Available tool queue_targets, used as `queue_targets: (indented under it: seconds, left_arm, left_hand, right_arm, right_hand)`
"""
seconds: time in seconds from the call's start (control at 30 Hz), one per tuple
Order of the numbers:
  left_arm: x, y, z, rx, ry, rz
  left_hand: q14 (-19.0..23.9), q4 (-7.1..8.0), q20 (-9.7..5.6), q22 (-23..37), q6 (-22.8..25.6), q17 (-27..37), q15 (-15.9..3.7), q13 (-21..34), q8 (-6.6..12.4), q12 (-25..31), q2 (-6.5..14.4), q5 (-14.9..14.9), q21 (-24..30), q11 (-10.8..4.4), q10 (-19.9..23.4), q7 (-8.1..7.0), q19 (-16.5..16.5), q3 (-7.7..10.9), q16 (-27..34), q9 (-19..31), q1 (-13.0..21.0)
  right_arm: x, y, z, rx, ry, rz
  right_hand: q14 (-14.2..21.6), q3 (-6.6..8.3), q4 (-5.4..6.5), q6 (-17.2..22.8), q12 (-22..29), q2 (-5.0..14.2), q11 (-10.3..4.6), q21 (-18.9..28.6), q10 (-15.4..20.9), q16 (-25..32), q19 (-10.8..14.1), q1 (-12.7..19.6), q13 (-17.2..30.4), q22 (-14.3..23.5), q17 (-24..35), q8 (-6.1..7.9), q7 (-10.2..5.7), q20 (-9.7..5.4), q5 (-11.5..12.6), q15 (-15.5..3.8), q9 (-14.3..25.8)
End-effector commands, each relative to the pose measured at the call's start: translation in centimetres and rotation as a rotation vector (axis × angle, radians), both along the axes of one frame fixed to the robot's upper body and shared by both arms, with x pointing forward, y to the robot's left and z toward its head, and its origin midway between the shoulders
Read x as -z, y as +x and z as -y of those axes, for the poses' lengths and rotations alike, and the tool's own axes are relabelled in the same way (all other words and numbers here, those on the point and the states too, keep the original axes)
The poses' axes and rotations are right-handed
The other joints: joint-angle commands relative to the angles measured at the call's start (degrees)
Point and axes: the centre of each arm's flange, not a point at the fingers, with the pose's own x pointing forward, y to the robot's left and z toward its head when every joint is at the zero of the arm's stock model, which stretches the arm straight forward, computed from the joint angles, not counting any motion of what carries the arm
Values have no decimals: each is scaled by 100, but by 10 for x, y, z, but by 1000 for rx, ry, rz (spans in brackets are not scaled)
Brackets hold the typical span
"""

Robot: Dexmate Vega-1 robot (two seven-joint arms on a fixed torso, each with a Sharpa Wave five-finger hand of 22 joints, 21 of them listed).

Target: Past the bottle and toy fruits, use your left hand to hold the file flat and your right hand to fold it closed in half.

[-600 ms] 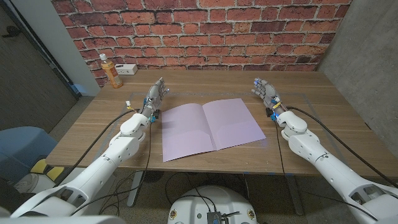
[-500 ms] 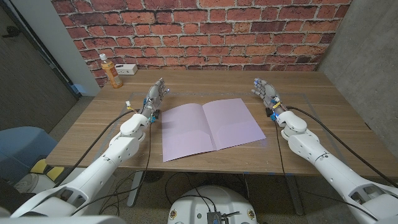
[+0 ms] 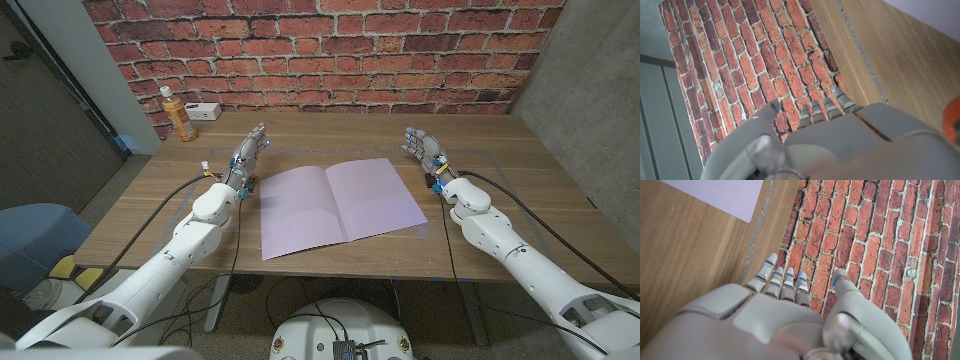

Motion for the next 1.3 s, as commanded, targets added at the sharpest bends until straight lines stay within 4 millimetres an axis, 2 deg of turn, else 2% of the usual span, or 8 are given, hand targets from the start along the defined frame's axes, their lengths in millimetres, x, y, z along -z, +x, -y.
queue_targets:
  seconds: [0.03, 0.27, 0.3, 0.43, 0.87, 0.93, 1.17, 1.3]
  left_arm:
    - [-18, -19, 18, -157, 335, 136]
    - [-22, -32, 31, -213, 515, 201]
    - [-22, -34, 33, -219, 538, 211]
    - [-22, -40, 41, -244, 623, 247]
    - [-20, -58, 56, -307, 880, 345]
    - [-20, -60, 56, -319, 909, 362]
    - [-15, -68, 58, -337, 1003, 404]
    - [-12, -71, 57, -352, 1048, 426]
  left_hand:
    - [280, 39, 60, 37, 477, 21, 9, 33, 71, 84, 175, -62, -29, 29, 377, 111, 49, 297, 62, 28, 231]
    - [777, 58, 116, 43, 1141, 5, 31, 45, 138, 170, 78, -146, -35, 58, 935, 219, 198, 507, 94, 41, 342]
    - [834, 47, 135, 43, 1195, 4, 38, 46, 135, 190, 63, -154, -39, 95, 1029, 228, 208, 513, 96, 41, 348]
    - [995, 24, 177, 44, 1390, 5, 8, 49, 156, 204, 57, -168, -24, 44, 1168, 258, 295, 540, 110, 44, 367]
    - [1379, -30, 125, 43, 1800, -4, -126, 54, 160, 217, -1, -186, 21, 11, 1503, 227, 555, 591, 103, 48, 361]
    - [1441, -96, 151, 42, 1998, -11, -161, 53, 186, 216, -3, -189, 23, -39, 1600, 152, 606, 618, 77, 47, 393]
    - [1856, -288, 261, 39, 2663, -1, -294, 50, 247, 226, -4, -205, 49, -74, 1975, 117, 831, 674, 99, 42, 473]
    - [2145, -401, 335, 44, 3062, 0, -354, 50, 248, 236, -38, -217, 117, -80, 2256, 117, 1108, 693, 105, 37, 486]
  right_arm:
    - [7, -9, 0, 51, -43, -17]
    - [13, -18, 2, 88, -75, -17]
    - [14, -20, 3, 91, -77, -17]
    - [17, -26, 4, 109, -84, -22]
    - [29, -47, -3, 173, -160, -23]
    - [31, -50, -5, 182, -174, -23]
    - [36, -62, -13, 221, -210, -27]
    - [40, -69, -17, 243, -238, -27]
  right_hand:
    - [82, 60, -84, 83, 45, 36, 17, -35, 77, 34, 111, 136, 23, 11, 0, 27, -2, 10, -4, 46, 20]
    - [125, 92, -134, 142, 54, 75, 40, -64, 126, 47, 166, 201, 25, 12, 4, 38, -18, 14, -20, 62, 21]
    - [130, 94, -139, 149, 54, 78, 41, -67, 129, 49, 170, 207, 26, 13, 4, 40, -12, 18, -21, 63, 21]
    - [145, 102, -154, 172, 52, 89, 38, -78, 135, 54, 192, 227, 26, 13, 8, 43, -18, 28, -28, 65, 22]
    - [164, 134, -187, 203, 49, 140, 31, -120, 158, 61, 225, 286, 28, 15, 19, 39, -25, 12, -45, 40, 24]
    - [170, 140, -189, 208, 48, 150, 32, -127, 159, 64, 227, 294, 29, 15, 21, 39, -26, 4, -47, 35, 24]
    - [171, 158, -200, 212, 45, 174, 26, -145, 166, 65, 248, 322, 30, 16, 26, 34, -39, -10, -52, 29, 25]
    - [171, 173, -205, 219, 42, 196, 15, -162, 169, 66, 257, 344, 31, 16, 32, 31, -44, -18, -53, 23, 26]
